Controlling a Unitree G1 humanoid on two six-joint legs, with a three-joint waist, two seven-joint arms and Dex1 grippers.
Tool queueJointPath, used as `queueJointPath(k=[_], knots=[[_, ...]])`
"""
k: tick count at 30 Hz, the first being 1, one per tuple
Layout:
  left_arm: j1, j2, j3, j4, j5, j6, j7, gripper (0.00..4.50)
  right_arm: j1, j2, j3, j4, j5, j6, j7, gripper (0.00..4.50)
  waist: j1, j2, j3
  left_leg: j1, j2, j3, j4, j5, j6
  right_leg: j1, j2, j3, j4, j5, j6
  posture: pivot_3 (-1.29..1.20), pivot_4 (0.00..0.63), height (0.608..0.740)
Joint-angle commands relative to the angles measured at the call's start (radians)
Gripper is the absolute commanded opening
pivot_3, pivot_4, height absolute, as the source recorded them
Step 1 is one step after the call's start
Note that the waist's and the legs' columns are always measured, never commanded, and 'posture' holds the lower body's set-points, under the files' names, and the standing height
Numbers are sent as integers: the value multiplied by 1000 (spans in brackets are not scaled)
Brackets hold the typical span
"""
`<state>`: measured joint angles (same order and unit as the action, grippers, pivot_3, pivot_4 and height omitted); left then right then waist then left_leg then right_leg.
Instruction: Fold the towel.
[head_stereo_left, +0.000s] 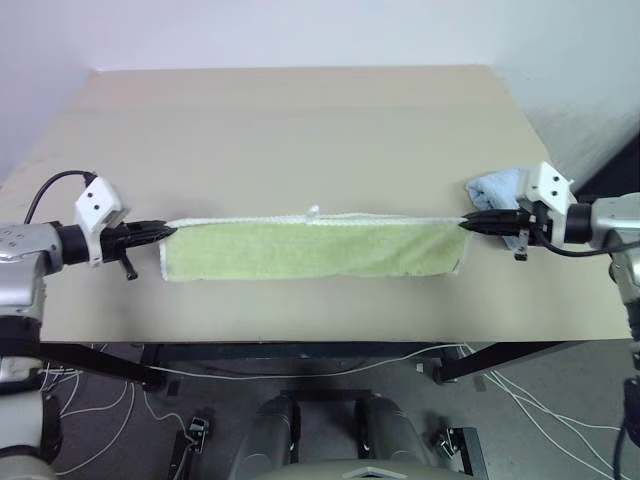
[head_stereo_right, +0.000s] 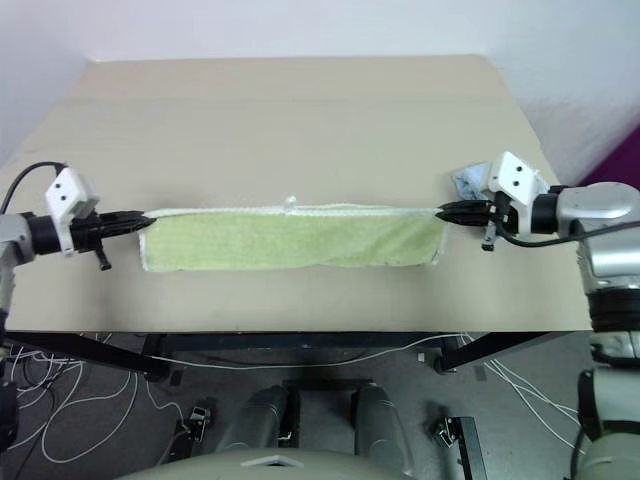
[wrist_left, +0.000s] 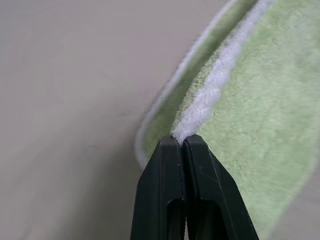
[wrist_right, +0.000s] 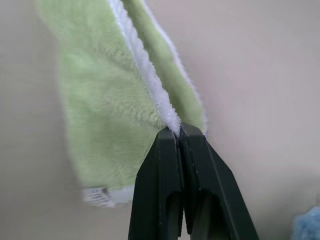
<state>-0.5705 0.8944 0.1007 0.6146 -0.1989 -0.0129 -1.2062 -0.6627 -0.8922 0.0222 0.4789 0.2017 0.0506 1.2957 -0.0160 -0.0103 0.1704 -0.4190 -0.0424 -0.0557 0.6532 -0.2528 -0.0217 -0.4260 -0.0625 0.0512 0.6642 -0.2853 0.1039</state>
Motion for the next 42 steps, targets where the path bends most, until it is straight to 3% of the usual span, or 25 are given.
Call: queueJointPath(k=[1,11,14,17,25,27,28,29,36,42], knots=[[-66,-9,-25,94,65,-97,40,0,-84,42,24,131,-75,-115,-51,51,-1,0,0,0,0,0,0,0,0,0,0,0,0,0,0,0,150,740],[-132,-30,-68,259,131,-195,54,0,-198,142,61,384,-180,-287,-117,51,-3,0,0,0,0,0,0,0,0,-1,0,0,1,0,0,0,150,740],[-138,-33,-70,282,139,-199,64,697,-213,156,61,420,-195,-311,-126,0,-4,0,0,0,0,0,0,0,0,-1,0,0,1,0,0,0,150,740],[-137,-30,-66,297,135,-186,55,1718,-225,168,49,441,-189,-306,-126,701,-4,0,0,0,0,0,0,0,0,-1,0,0,1,0,0,0,150,740],[-136,-31,-52,330,160,-222,171,4440,-230,138,3,423,-175,-309,-203,3401,-3,0,0,0,0,0,0,0,0,-1,0,0,1,0,0,0,150,740],[-128,-29,-34,328,140,-222,183,4500,-201,121,-24,362,-162,-305,-227,4092,-3,0,0,0,0,0,0,0,0,-1,0,0,1,0,0,0,150,740],[-121,-27,-12,320,116,-214,189,4500,-175,111,-50,308,-139,-277,-238,4412,-1,0,0,-1,0,-1,0,0,0,-1,0,0,2,0,0,0,150,740],[-117,-26,11,312,94,-203,201,4500,-143,103,-80,238,-105,-225,-240,4462,-1,0,0,-1,0,-1,0,0,0,-1,0,0,2,0,0,0,150,740],[-31,-20,159,162,-41,-134,217,4500,238,108,-309,-419,258,431,-352,4462,2,0,-1,-3,0,-4,0,0,0,-1,-1,-1,2,0,0,0,150,740],[113,-50,156,-112,-145,-51,92,4500,382,232,-509,-656,665,988,-610,4462,2,-1,-1,-2,0,-4,1,0,0,-1,-2,0,2,0,0,0,150,740]])
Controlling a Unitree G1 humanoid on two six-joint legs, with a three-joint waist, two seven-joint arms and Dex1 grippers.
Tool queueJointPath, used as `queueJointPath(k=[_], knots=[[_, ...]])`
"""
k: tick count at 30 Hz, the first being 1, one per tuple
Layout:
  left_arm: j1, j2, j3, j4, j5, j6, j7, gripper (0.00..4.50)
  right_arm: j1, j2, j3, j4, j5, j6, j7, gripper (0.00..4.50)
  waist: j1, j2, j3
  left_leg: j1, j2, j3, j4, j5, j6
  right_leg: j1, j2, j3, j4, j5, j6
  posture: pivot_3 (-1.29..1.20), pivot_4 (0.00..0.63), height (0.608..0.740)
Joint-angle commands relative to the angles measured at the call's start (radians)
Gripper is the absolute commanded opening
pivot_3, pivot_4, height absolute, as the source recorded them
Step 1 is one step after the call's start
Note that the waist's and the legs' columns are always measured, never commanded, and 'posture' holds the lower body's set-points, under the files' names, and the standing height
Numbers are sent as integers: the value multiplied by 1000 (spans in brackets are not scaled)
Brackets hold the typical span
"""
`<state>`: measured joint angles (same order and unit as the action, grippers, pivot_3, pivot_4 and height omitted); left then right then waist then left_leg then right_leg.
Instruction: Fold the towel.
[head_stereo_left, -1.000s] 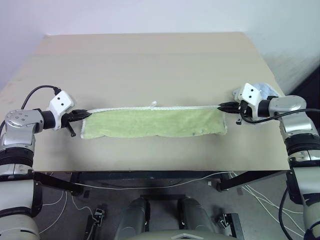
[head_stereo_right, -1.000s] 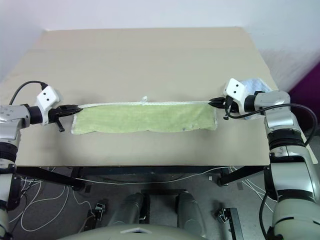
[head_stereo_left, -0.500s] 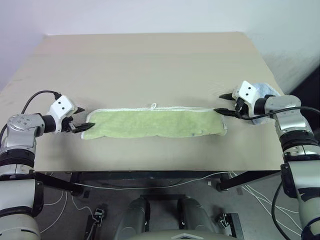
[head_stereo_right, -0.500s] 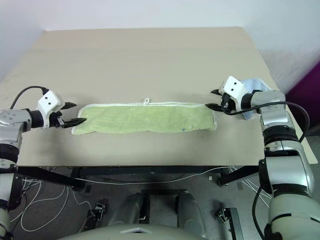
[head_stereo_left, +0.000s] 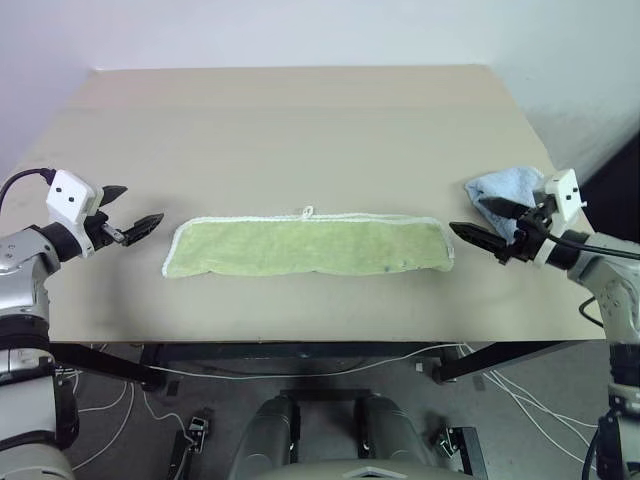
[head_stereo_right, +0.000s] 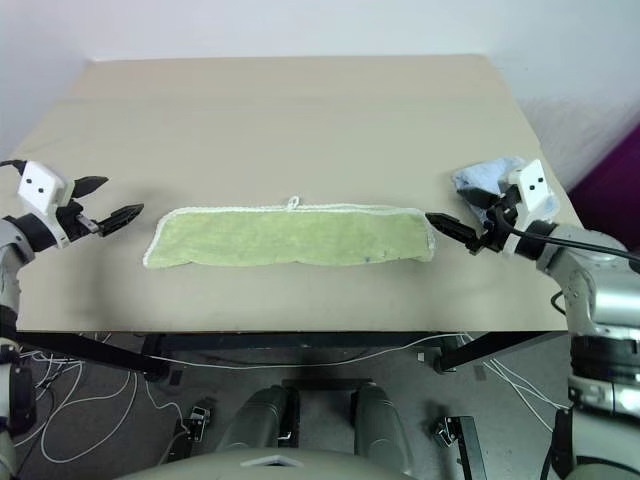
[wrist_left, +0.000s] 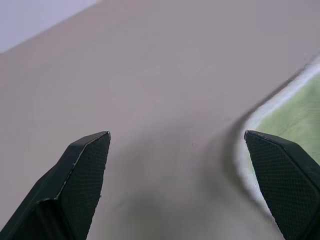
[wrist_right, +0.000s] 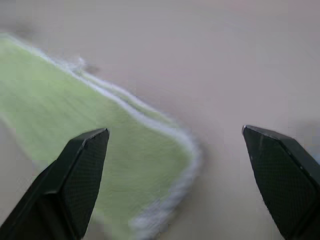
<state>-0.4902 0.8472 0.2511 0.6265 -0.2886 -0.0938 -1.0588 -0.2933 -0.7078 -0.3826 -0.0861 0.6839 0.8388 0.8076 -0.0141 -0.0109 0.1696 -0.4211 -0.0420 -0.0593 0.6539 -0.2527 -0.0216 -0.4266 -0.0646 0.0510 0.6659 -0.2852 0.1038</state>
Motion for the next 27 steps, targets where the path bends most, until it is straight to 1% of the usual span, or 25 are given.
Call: queueJointPath(k=[1,5,8,11,15,18,21,24,27], knots=[[51,-8,-1,-166,-69,49,-75,4500,24,77,-139,-104,243,264,-172,4462,0,0,0,0,0,0,0,0,0,0,0,0,0,0,0,0,150,740],[117,-27,-30,-338,-131,162,-138,4500,82,183,-245,-150,487,434,-361,4462,3,-1,-1,0,0,0,0,0,0,0,-1,0,-1,0,0,0,150,740],[162,-39,-66,-424,-133,197,-154,4500,150,244,-255,-182,628,487,-510,4462,1,-1,-1,0,0,0,0,0,0,0,-1,0,-1,0,0,0,150,740],[192,-58,-92,-489,-138,225,-154,4500,213,288,-244,-185,795,464,-691,4462,-1,-1,-1,1,0,0,-2,0,0,1,-1,1,-1,0,0,0,150,740],[209,-80,-117,-549,-135,251,-146,4500,259,292,-183,-190,989,377,-872,4462,-3,-1,-1,1,0,1,-1,0,0,1,0,1,-1,0,0,0,150,740],[211,-101,-130,-580,-143,278,-133,4500,244,324,-120,-158,1061,275,-1029,4462,-4,-1,-1,2,0,1,-1,0,0,1,0,1,-1,0,0,0,150,740],[236,-107,-142,-644,-160,309,-144,4500,214,361,-84,-107,1096,163,-1159,4462,-5,-1,-1,2,0,1,-1,0,0,1,1,1,-1,0,0,0,150,740],[255,-107,-147,-686,-173,331,-141,4500,201,367,-60,-79,1106,103,-1224,4462,-5,-1,-2,2,0,2,-1,0,0,1,1,1,-2,0,0,0,150,740],[269,-111,-152,-715,-181,346,-132,4500,197,368,-44,-68,1104,56,-1255,4462,-3,-1,-2,2,1,1,-1,0,0,2,1,1,-2,0,0,0,150,740]])
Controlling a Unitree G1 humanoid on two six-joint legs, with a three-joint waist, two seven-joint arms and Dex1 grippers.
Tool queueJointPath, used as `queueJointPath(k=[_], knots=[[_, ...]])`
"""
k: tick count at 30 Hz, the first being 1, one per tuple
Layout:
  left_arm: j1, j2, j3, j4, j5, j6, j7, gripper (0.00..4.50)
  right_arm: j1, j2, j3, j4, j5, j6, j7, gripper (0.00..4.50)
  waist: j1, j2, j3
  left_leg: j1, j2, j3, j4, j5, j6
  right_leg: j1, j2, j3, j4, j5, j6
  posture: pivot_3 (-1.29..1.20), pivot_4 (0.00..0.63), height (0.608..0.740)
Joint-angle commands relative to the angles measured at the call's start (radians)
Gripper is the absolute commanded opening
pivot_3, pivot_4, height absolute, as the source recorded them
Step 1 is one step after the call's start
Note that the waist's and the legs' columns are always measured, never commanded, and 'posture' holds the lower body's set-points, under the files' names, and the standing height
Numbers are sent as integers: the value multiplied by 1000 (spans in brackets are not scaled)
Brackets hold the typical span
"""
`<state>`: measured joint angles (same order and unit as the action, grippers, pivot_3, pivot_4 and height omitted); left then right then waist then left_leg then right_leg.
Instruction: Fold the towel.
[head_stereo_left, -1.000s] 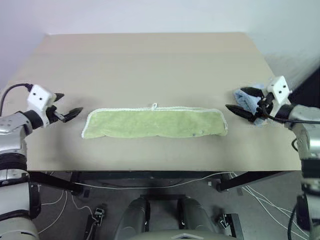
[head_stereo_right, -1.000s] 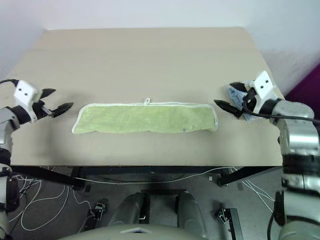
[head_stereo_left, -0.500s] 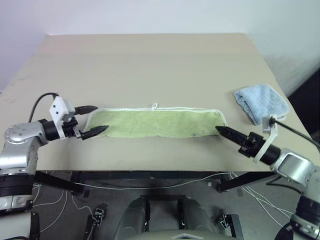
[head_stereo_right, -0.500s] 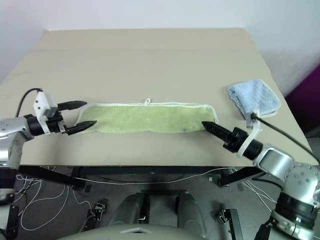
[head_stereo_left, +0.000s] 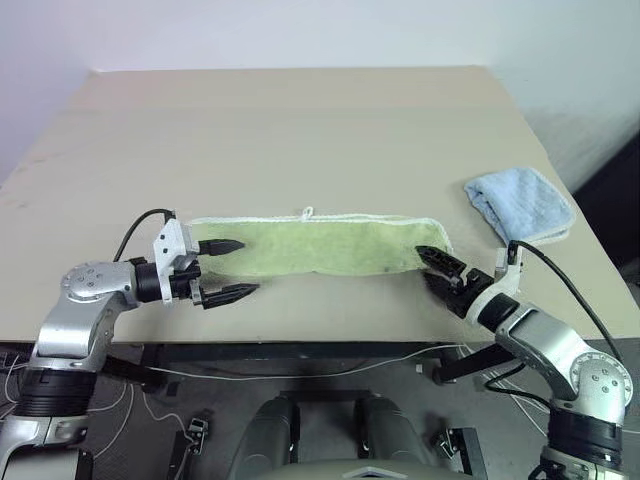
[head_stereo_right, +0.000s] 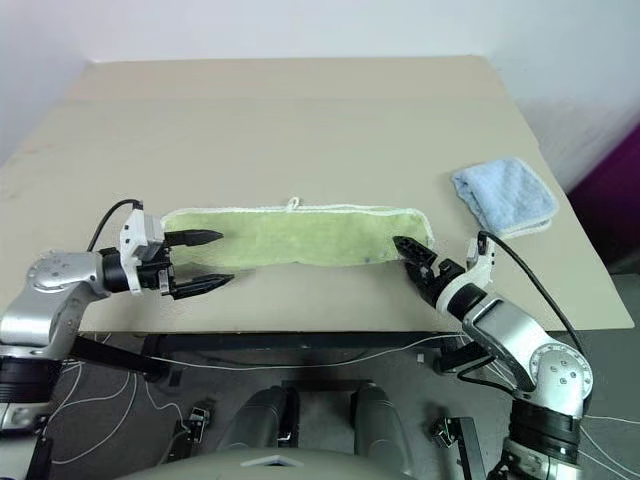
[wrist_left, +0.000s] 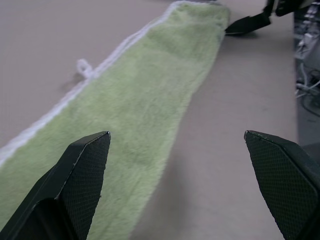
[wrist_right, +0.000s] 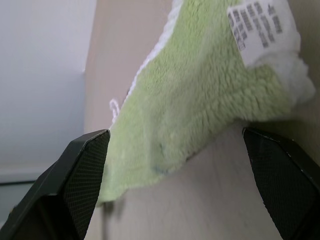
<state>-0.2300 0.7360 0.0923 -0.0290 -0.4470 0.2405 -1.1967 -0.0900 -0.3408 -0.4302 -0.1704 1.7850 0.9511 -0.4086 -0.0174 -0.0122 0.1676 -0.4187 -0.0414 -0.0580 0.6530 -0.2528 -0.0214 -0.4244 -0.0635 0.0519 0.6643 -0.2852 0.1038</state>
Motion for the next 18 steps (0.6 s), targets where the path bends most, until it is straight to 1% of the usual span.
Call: queueJointPath(k=[1,7,10,18], knots=[[16,-2,4,-70,-24,16,8,4500,-11,9,1,21,-5,-82,-47,4462,-1,0,0,0,0,0,0,0,0,0,0,0,0,0,0,0,150,740],[34,-12,1,-97,-27,27,18,4500,-29,27,-6,30,-54,-194,-72,4462,4,-1,-1,3,0,0,0,0,0,3,1,0,-1,0,0,0,150,740],[33,-18,-4,-96,-25,26,23,4500,-37,36,-7,33,-72,-231,-72,3919,5,-1,-1,4,0,0,0,0,0,5,1,0,-2,0,0,0,150,740],[33,-37,-12,-92,-21,17,29,4500,-45,37,-11,31,-71,-282,-72,1148,0,0,-1,5,0,0,-1,0,0,5,1,0,-2,0,0,0,150,740]])
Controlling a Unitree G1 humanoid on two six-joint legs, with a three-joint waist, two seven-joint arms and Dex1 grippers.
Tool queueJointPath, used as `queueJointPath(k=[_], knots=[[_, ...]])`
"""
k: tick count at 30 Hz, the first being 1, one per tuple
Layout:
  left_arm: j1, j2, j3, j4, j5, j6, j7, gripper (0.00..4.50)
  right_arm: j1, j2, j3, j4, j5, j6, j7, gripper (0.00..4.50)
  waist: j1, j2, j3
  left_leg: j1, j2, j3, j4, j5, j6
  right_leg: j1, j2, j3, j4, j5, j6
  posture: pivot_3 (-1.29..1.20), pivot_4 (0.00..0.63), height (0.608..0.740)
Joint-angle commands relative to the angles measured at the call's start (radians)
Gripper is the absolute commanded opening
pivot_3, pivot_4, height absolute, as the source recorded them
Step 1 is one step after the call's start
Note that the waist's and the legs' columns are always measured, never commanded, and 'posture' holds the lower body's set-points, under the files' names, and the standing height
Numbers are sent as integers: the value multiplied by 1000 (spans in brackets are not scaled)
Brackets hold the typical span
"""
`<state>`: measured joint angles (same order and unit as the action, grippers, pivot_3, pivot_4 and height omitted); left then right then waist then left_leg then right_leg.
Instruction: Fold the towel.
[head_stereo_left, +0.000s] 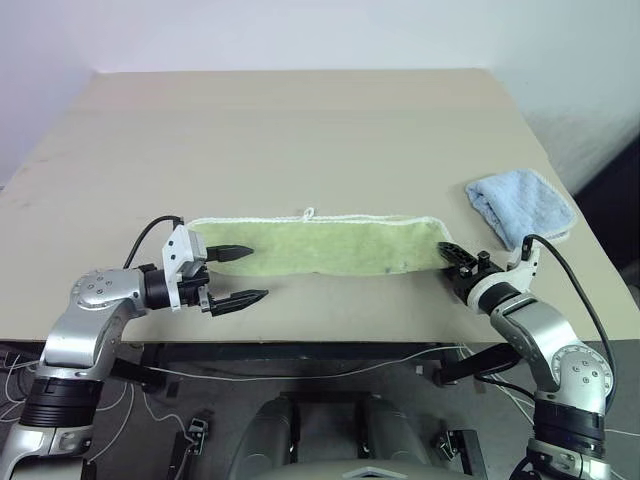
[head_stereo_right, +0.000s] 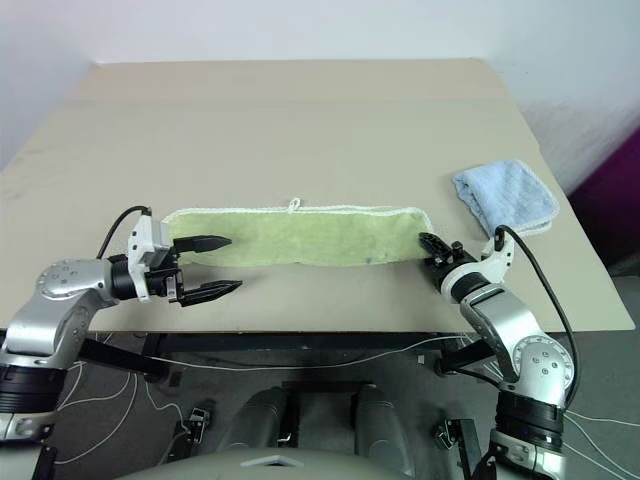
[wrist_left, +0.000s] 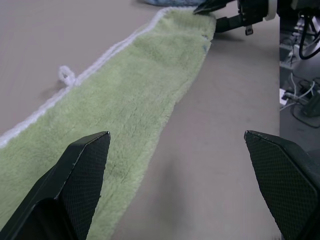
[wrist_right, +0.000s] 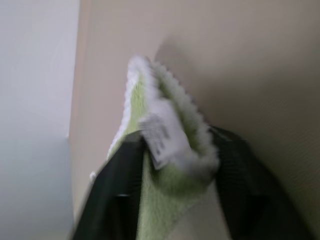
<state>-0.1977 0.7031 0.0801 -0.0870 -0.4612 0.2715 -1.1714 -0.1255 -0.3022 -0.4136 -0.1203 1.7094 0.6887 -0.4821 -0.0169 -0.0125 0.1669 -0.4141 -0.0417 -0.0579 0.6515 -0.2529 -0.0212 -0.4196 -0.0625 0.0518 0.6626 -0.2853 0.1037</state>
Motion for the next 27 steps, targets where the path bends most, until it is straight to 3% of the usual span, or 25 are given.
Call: queueJointPath(k=[1,3,4,10,20,27], knots=[[1,-5,-1,-33,-7,-15,4,4500,-11,-2,-28,-20,6,-23,2,742,0,0,0,0,0,0,0,0,0,0,0,0,0,0,0,0,150,740],[2,-6,-2,-32,-7,-17,5,4500,-11,-4,-28,-23,9,-29,1,45,0,0,0,0,0,0,0,0,0,0,0,0,0,0,0,0,150,740],[2,-7,-3,-32,-7,-17,6,4500,-11,-4,-29,-26,10,-31,0,7,1,0,0,1,0,0,0,0,0,1,0,0,0,0,0,0,150,740],[3,-16,-12,-22,-4,-25,10,4500,-19,-24,-32,-22,-5,-36,5,7,1,0,0,2,0,0,-1,0,0,2,0,0,-1,0,0,0,150,740],[6,-23,-13,-16,-5,-33,21,4500,-102,-230,-122,78,-75,-3,136,7,2,0,0,3,0,0,-1,0,0,3,0,0,-1,0,0,0,150,740],[-11,-38,-21,-2,2,-37,25,4500,-178,-399,51,-19,-283,145,344,7,1,1,0,4,1,1,-1,0,0,5,0,0,-3,0,0,0,150,740]])
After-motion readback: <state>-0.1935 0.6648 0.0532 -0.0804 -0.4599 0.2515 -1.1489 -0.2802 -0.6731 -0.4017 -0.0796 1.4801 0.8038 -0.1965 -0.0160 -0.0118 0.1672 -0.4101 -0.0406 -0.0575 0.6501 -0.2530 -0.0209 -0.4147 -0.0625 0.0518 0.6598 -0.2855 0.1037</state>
